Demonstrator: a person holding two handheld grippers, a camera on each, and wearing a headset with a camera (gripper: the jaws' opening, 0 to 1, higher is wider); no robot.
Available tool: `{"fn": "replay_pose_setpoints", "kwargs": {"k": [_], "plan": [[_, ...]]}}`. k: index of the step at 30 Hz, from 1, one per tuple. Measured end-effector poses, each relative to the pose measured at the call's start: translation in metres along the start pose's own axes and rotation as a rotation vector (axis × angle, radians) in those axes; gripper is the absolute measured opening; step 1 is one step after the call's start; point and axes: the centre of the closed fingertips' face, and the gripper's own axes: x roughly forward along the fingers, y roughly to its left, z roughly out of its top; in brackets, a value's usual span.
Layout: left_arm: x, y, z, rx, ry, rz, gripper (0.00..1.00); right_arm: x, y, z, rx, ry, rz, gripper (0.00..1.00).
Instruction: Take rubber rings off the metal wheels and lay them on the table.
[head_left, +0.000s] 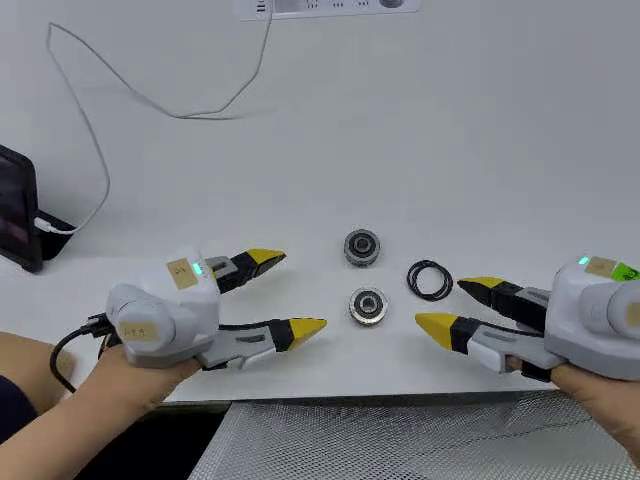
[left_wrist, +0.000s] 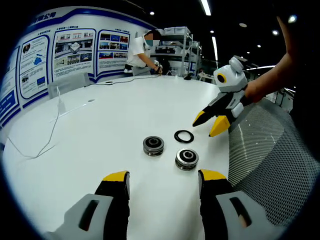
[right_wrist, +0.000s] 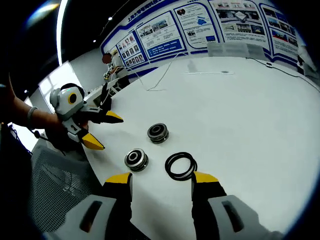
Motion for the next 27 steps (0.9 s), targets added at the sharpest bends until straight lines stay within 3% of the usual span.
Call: {"fn": "replay_pose_setpoints", "kwargs": {"k": [7,10,20,27], "plan": [[-0.007,-0.008,0.005,-0.017,-0.014,0.016,0.59,-0.006,0.002,-0.009,-0.099,0.041,-0.019,0.61],[-0.011,-0.010,0.006,-0.020,-0.024,0.021,0.60,-0.010,0.002,-0.010,-0.107,0.053,-0.026,0.62],[-0.025,-0.019,0.005,-0.028,-0.032,0.034,0.65,-0.023,0.003,-0.004,-0.135,0.011,-0.048,0.71],[-0.036,-0.023,0.006,-0.028,-0.042,0.055,0.66,-0.028,0.009,-0.008,-0.169,0.014,-0.049,0.76]]}}
